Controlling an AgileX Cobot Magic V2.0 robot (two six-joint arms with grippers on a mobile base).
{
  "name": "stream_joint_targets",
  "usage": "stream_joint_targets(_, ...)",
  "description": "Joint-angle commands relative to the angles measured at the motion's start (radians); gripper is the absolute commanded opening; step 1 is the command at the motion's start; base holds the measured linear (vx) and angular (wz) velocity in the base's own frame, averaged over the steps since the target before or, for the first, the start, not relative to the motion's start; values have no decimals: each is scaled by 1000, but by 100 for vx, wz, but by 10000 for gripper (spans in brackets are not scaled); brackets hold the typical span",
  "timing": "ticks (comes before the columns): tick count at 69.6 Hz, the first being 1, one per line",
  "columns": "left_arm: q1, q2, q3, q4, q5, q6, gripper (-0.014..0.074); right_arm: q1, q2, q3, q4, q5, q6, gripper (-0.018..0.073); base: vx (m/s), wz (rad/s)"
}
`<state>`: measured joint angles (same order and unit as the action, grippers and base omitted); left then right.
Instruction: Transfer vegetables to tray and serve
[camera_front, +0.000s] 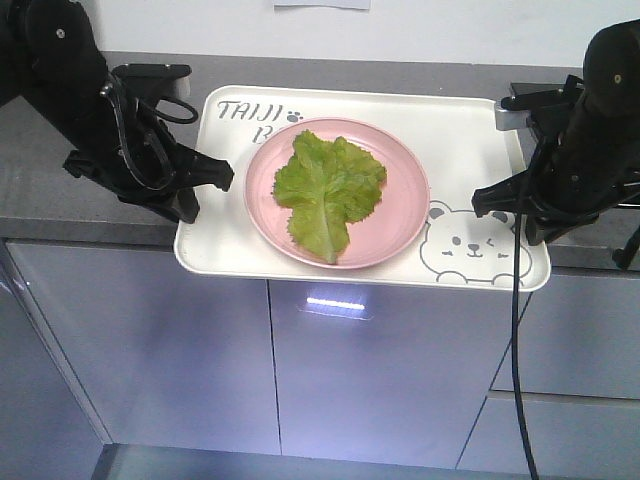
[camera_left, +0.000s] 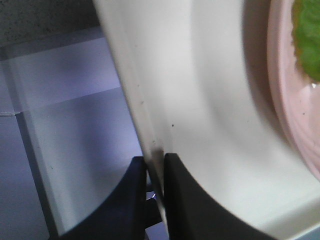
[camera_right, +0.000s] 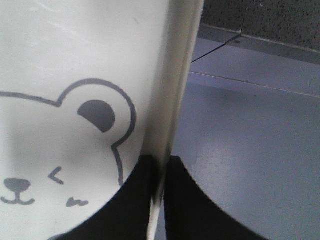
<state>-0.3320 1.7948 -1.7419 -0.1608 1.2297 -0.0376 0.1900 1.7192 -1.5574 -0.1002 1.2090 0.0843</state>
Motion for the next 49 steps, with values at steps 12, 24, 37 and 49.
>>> stream_joint_targets(12,-23,-58,-39,-151,-82,26,-6,17,-56,-32,90,-69,-36,-10,10,-1)
stream_joint_targets(24,-23,-58,-39,-151,-82,26,-6,17,-56,-32,90,-69,-36,-10,10,-1)
stream_joint_targets(37,-23,-58,-39,-151,-82,26,-6,17,-56,-32,90,-69,-36,-10,9,-1)
stream_joint_targets(49,-23,-58,-39,-151,-82,26,-6,17,-56,-32,90,-69,-36,-10,8,0)
